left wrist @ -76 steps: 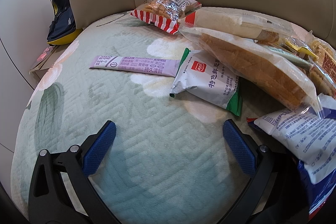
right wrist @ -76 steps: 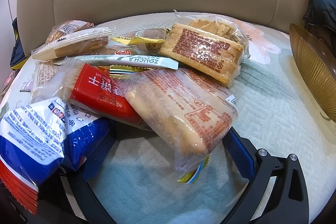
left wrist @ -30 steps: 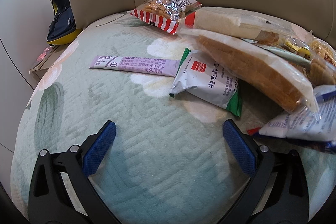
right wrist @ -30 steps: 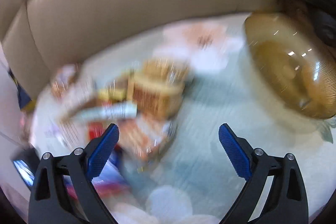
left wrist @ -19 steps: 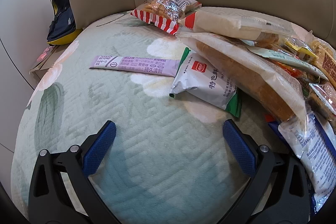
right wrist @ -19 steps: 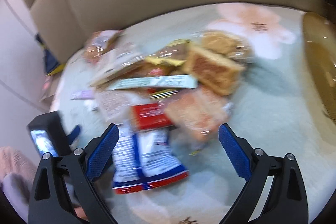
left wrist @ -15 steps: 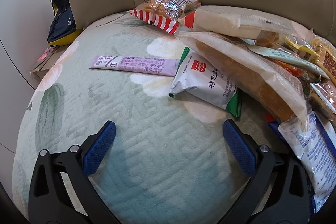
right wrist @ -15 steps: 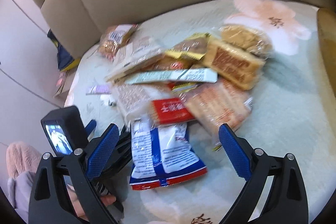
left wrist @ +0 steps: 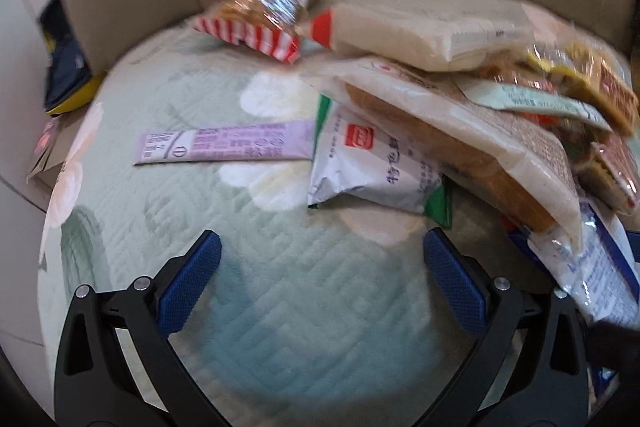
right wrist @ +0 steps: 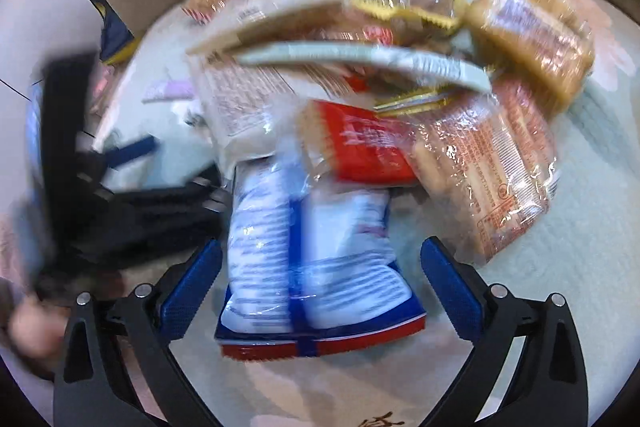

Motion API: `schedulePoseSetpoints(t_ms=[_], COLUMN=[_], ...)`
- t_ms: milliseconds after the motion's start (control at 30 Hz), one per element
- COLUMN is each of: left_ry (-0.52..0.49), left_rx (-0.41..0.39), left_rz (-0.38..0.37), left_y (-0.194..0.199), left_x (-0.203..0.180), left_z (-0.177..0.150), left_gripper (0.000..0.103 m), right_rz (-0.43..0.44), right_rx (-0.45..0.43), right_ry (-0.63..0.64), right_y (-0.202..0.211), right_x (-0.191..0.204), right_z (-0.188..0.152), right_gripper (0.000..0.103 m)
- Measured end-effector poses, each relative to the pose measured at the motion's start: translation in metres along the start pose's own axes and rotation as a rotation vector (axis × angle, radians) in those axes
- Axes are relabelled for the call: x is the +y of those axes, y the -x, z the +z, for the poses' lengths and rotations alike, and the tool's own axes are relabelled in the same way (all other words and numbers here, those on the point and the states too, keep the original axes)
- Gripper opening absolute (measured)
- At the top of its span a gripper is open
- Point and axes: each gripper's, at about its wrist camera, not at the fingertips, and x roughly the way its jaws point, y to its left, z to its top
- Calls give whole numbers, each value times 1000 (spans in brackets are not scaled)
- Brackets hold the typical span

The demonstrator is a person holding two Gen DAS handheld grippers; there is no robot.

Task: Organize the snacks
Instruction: 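Grasp the blue-white chip bag with the right tool while the left tool grasps the white pastry packet, then carry both held packets over the gold plate with both tools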

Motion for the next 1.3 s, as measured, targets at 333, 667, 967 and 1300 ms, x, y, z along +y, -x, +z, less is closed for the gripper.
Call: schedulePoseSetpoints(t_ms=[333, 667, 967, 1300], left_ry=[-177, -147, 89, 375], left_rx=[124, 55, 25, -128], left_rz=[-153, -169, -133, -184], left_y=[-14, -15, 33, 96], left_x=[-19, -27, 35, 99], left_z=[45, 48, 18, -8], left_gripper=[100, 94, 57, 56], right_rz=[-170, -292, 44, 145], right_rx=[-134, -166, -189, -398], right_ry=[172, 102, -95, -91], right_y=[-16, -11, 25, 97], right_x=[30, 44, 29, 43], right_z=[0, 7, -6, -27], right_gripper=[98, 76, 61, 61])
